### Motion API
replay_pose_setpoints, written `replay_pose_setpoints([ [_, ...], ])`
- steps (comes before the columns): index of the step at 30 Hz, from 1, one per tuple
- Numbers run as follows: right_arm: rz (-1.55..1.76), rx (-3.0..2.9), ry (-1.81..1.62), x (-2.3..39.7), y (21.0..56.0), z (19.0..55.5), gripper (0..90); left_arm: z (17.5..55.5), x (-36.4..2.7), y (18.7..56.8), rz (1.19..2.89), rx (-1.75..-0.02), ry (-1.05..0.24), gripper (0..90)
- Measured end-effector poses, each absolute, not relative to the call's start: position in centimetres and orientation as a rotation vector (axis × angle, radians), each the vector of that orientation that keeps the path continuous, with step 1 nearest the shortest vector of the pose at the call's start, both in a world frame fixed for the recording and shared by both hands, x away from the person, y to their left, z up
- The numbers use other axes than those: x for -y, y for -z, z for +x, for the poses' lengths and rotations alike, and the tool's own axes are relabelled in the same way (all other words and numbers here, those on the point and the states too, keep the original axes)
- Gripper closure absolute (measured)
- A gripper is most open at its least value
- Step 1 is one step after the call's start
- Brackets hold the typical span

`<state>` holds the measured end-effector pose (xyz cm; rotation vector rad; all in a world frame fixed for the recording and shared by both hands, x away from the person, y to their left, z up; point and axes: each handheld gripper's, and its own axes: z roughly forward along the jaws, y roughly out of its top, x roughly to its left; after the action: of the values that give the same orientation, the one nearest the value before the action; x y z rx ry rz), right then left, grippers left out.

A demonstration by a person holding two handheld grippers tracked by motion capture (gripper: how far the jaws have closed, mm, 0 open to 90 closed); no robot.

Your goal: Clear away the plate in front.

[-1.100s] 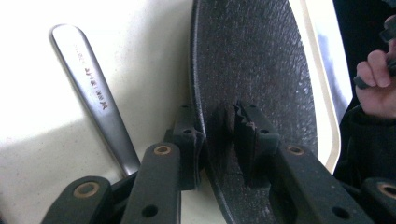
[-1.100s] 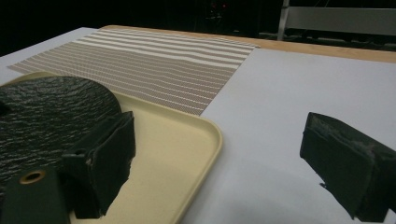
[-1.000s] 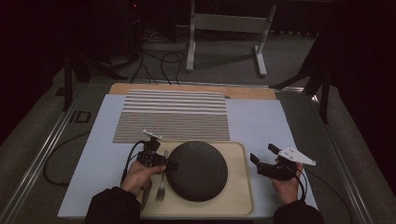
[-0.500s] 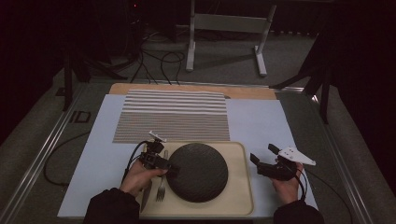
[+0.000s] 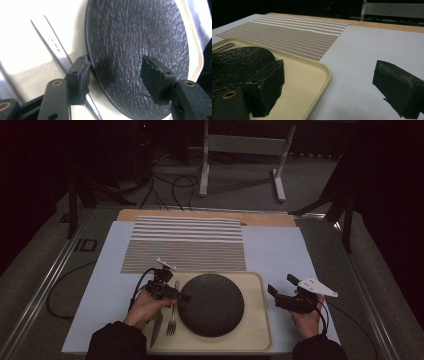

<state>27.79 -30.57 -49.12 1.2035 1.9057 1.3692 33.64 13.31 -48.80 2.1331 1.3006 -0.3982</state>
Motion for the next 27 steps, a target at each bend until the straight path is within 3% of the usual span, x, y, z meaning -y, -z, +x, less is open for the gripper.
replay_pose_setpoints([
  [5, 1.197, -1.910, -1.370, 30.5, 49.1, 27.8, 10.4, 33.5, -13.7, 47.3, 2.085, -1.259, 0.352, 40.8],
  [16, 1.197, -1.911, -1.376, 30.5, 49.1, 27.8, 10.4, 32.8, -15.8, 45.2, 1.969, -1.144, 0.196, 26.3],
  [21, 1.193, -1.914, -1.376, 30.4, 49.1, 27.7, 10.3, 32.2, -16.8, 44.2, 1.935, -1.089, 0.070, 19.2],
  [27, 1.183, -1.920, -1.389, 30.3, 49.1, 27.6, 10.3, 31.1, -17.6, 42.8, 1.948, -1.033, -0.168, 13.5],
])
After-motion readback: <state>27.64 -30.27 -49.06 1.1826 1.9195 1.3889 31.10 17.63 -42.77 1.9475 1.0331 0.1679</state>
